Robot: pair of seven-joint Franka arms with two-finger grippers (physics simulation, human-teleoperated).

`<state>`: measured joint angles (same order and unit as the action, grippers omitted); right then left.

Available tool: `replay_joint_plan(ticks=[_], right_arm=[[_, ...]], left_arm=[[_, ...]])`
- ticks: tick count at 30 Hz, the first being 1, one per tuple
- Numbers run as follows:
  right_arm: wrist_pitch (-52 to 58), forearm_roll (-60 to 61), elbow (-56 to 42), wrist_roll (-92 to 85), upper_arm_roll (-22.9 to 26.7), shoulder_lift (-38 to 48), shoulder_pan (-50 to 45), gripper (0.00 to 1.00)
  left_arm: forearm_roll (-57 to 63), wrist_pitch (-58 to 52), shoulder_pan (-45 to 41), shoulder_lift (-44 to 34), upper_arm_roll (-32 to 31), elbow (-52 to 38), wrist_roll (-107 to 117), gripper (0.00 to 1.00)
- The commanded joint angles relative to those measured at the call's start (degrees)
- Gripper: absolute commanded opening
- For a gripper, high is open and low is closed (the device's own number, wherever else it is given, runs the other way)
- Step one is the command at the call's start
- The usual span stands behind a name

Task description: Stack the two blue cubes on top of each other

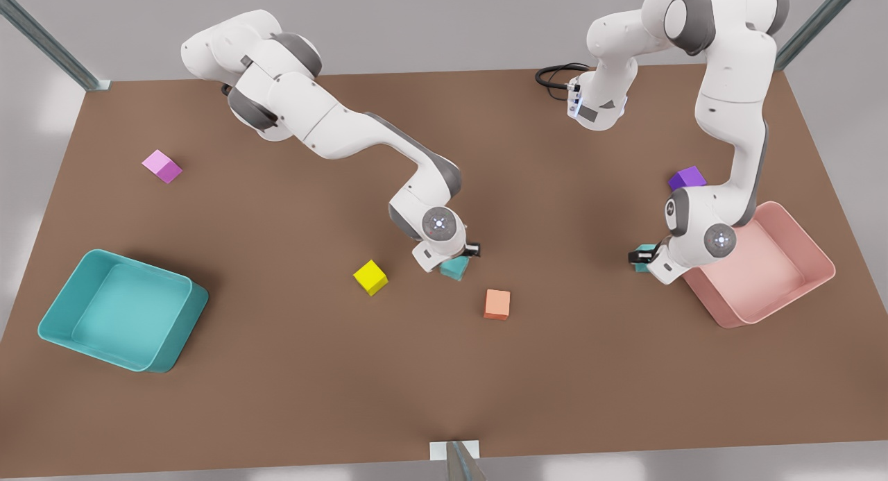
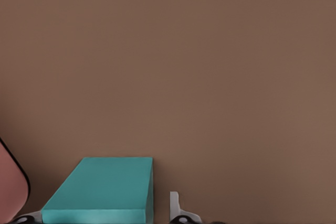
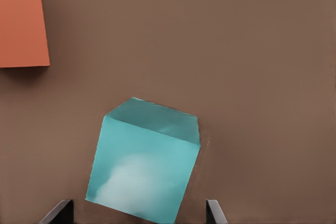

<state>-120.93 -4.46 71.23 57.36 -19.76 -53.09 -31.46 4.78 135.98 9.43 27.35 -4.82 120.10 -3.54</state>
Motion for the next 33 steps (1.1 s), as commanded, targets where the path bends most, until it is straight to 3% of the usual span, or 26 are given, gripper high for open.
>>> replay_joint_plan(ticks=[1,4,6,9,10,12,15,17,20,24,25,26,33], right_arm=[[-0.4,-0.3,0.0,15.4,0.0,0.1,0.1,1.0],[1.9,0.4,-2.0,15.6,-0.3,2.1,2.3,1.0],[14.1,0.8,-2.1,8.0,-4.0,6.9,10.4,1.0],[37.7,0.9,-1.7,-28.6,-6.8,11.3,28.2,1.0],[39.8,-0.8,-0.9,-47.8,-6.6,11.1,37.9,1.0],[40.2,-11.1,-2.1,-74.9,-6.7,14.2,46.9,1.0],[53.1,-6.5,0.2,-72.6,-6.5,32.1,49.5,1.0],[51.0,-2.5,11.4,-65.0,-6.0,43.9,51.9,1.0],[47.7,-1.3,14.9,-62.9,-5.4,45.0,52.5,1.0],[48.7,-2.9,13.6,-62.4,-5.5,44.1,50.8,1.0],[49.0,-2.8,12.3,-62.3,-0.7,43.5,47.5,1.0],[49.2,-2.3,10.4,-62.6,22.0,43.7,25.9,1.0],[49.8,-0.6,9.5,-63.4,22.1,43.4,26.2,1.0]], left_arm=[[0.1,1.7,0.0,0.1,0.1,0.0,-0.7,0.74],[0.1,1.7,-0.1,0.0,0.0,-0.1,-0.7,0.71],[0.0,1.3,-0.6,-1.8,-1.2,-0.5,0.6,0.72],[0.1,-9.9,-0.6,-6.2,-7.8,-4.7,7.7,0.73],[0.1,-21.2,-0.6,-6.9,-11.5,-11.4,10.7,0.73],[0.3,-26.7,-2.1,-6.5,-20.8,-17.1,25.1,0.73],[0.4,-26.7,-14.2,-3.8,-20.8,-23.3,38.5,0.73],[0.4,-26.7,-21.6,1.7,-20.8,-29.1,51.2,0.73],[0.5,-26.7,-28.0,6.7,-20.8,-32.0,57.2,0.73],[3.2,-26.4,-29.3,12.7,-20.8,-37.0,59.2,0.73],[4.4,-26.2,-29.3,14.2,-20.8,-38.7,59.2,0.73],[4.6,-26.1,-29.3,15.1,-20.8,-39.9,59.2,0.73],[5.9,-23.4,-30.6,19.6,-20.8,-43.7,59.2,0.73]])
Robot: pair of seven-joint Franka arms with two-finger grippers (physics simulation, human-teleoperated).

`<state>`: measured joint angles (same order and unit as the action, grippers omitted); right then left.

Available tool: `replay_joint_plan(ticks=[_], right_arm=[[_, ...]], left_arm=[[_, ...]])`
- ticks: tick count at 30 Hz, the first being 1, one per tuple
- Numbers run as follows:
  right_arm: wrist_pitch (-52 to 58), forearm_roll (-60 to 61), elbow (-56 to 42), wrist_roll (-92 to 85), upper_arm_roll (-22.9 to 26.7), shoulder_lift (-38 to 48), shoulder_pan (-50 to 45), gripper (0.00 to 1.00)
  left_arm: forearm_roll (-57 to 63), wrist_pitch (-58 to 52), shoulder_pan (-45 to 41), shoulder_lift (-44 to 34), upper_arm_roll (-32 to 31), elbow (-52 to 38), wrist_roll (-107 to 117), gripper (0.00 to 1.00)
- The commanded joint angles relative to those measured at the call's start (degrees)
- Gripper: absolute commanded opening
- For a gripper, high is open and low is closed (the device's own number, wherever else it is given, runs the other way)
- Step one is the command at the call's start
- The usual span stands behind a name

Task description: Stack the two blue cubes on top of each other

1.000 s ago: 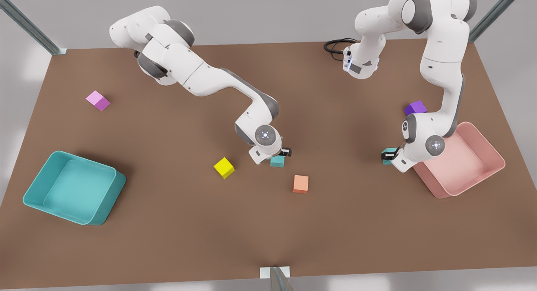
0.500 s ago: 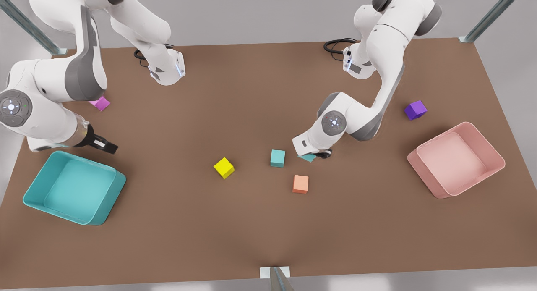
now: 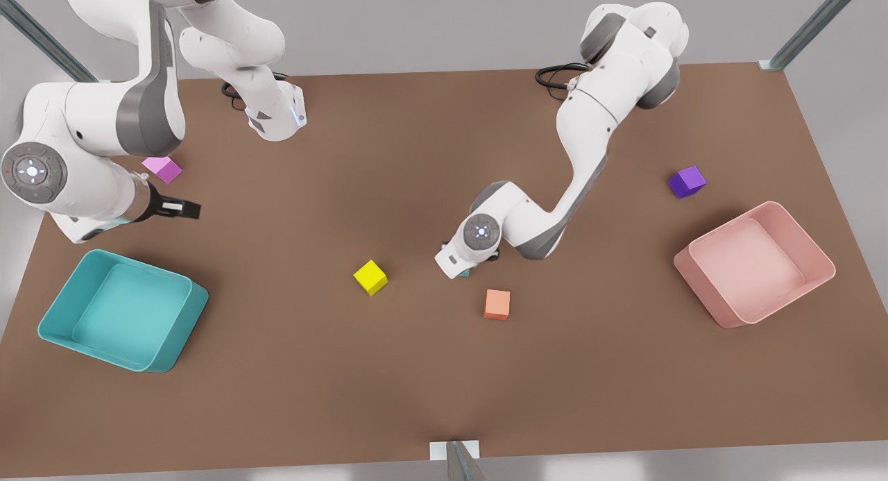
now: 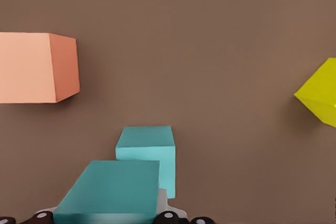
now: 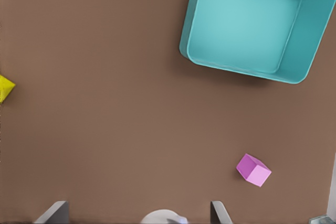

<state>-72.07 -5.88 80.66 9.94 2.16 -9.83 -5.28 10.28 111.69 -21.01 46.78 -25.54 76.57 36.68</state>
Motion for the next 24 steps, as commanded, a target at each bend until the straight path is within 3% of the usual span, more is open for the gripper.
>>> replay_joint_plan(ticks=[1,8,9,14,16,20,22,24], right_arm=[[0.6,1.0,-0.2,-16.1,-0.1,-0.3,-0.4,1.0],[0.2,2.1,-0.1,-19.5,0.2,-0.6,-0.7,1.0],[0.2,2.5,-0.1,-19.6,0.2,-0.6,-0.7,1.0],[0.3,2.5,0.3,-19.6,0.2,-0.7,-0.7,1.0],[0.3,2.5,0.3,-19.6,0.2,-0.7,-0.8,1.0],[0.3,2.5,0.2,-19.6,0.2,-0.7,-0.7,1.0],[0.3,2.9,0.2,-19.7,0.2,-0.7,-0.7,1.0],[0.3,2.9,0.2,-19.9,0.2,-0.7,-0.6,1.0]], left_arm=[[0.4,1.1,-0.3,0.2,0.0,-0.2,19.0,0.73],[0.4,2.9,-0.3,1.6,0.0,-0.1,19.0,0.74],[0.4,3.0,-0.3,1.9,0.0,-0.2,19.0,1.0],[0.3,2.5,-0.3,1.2,-0.1,-0.2,19.2,1.0],[0.3,-3.1,-0.1,-1.2,-0.3,-0.2,19.6,1.0],[0.4,-29.9,0.4,-2.4,-2.6,-15.3,18.2,1.0],[0.4,-43.9,11.4,-5.6,-2.5,-25.0,1.2,1.0],[2.7,-44.8,25.7,-7.7,-2.6,-24.9,-15.9,1.0]])
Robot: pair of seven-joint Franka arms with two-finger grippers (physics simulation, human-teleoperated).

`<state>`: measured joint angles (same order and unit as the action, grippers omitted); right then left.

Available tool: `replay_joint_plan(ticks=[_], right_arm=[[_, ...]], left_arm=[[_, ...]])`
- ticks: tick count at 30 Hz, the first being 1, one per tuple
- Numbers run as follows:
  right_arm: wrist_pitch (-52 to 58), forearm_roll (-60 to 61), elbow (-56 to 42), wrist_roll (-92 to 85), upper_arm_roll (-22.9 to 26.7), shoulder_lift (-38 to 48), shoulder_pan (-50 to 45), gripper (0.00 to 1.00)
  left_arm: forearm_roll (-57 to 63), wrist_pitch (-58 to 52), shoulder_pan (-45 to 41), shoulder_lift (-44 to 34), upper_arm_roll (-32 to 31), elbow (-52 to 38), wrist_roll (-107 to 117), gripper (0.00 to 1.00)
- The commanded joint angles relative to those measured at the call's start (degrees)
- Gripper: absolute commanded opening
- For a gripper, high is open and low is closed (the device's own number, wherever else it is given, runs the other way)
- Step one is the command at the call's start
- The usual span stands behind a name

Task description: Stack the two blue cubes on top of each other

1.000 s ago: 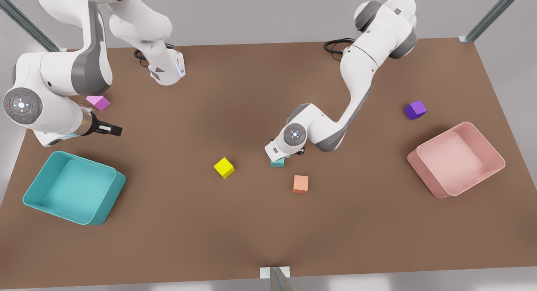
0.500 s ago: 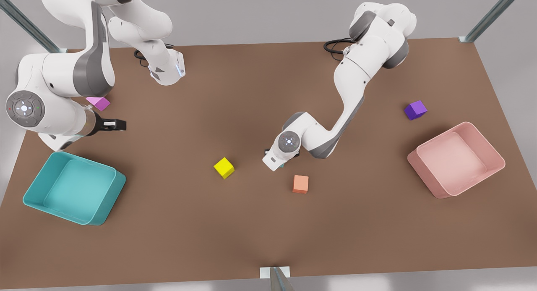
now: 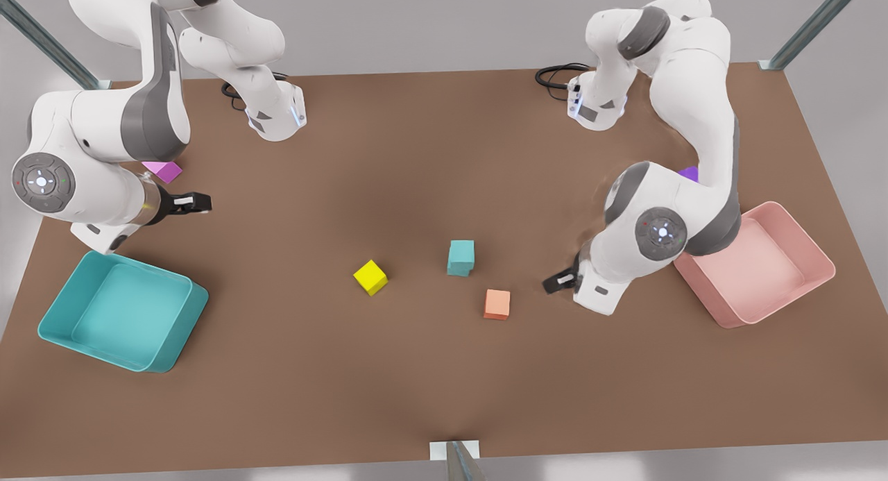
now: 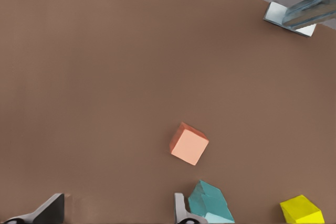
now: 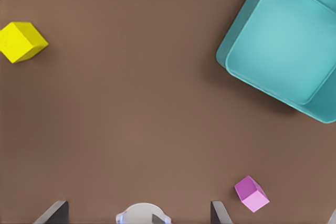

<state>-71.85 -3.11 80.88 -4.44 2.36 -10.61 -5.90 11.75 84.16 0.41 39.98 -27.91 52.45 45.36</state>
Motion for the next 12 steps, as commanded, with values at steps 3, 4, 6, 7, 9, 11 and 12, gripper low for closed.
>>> replay_joint_plan(ticks=[3,4,6,7,9,11,12], right_arm=[[0.0,0.2,0.0,-5.6,0.0,0.1,0.1,1.0],[0.0,0.2,0.0,-5.6,0.0,0.1,0.1,1.0],[0.0,1.2,0.0,-5.4,0.2,0.1,0.4,1.0],[0.0,1.2,0.1,-5.4,0.2,0.1,0.4,1.0],[0.0,1.1,0.1,-5.6,0.1,0.1,0.3,1.0],[0.1,1.1,0.2,-5.8,0.2,0.1,0.3,1.0],[0.2,1.0,0.2,-5.9,0.2,-0.2,0.2,1.0]], left_arm=[[2.8,-3.4,5.0,-14.8,11.7,21.9,-41.0,1.0],[-6.2,8.4,-0.6,-26.4,23.2,39.1,-42.9,1.0],[-8.8,-10.3,-2.6,-26.4,23.9,26.2,-43.0,1.0],[-8.4,-11.6,-4.1,-25.7,23.3,24.4,-43.0,1.0],[-8.5,-13.3,-4.5,-25.0,23.2,21.7,-43.0,1.0],[-8.4,-13.3,-4.5,-24.9,23.2,21.7,-43.0,1.0],[-8.5,-13.3,-4.5,-24.9,23.2,21.7,-43.0,1.0]])
